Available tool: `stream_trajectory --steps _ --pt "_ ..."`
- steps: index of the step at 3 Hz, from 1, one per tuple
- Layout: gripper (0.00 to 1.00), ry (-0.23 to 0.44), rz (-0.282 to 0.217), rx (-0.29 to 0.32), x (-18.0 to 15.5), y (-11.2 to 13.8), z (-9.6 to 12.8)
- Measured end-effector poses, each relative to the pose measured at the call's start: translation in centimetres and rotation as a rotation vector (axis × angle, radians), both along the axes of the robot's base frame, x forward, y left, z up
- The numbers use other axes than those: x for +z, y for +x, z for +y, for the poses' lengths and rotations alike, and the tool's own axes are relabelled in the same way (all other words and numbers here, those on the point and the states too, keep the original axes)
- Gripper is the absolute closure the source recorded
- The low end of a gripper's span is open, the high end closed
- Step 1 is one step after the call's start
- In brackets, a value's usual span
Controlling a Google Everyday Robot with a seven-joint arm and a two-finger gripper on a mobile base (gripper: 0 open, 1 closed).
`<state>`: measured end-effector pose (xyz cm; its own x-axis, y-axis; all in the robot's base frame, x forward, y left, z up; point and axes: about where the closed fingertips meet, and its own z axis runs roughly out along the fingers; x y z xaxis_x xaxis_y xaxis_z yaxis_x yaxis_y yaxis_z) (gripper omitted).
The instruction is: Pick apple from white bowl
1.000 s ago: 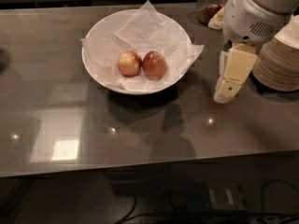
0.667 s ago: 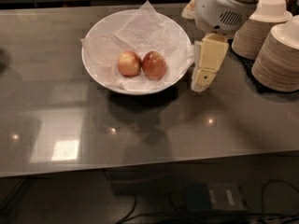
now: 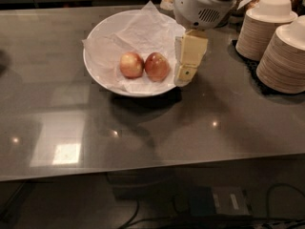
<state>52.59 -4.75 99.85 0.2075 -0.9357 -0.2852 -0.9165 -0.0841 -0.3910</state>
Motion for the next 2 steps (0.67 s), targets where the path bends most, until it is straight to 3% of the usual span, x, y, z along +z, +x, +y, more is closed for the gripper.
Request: stream_trajectory --steps 1,2 --pt "0.00 0.001 -0.001 0.000 0.0 0.0 0.0" --pt "0.00 0.058 0.008 0.035 -0.9 1.6 1.2"
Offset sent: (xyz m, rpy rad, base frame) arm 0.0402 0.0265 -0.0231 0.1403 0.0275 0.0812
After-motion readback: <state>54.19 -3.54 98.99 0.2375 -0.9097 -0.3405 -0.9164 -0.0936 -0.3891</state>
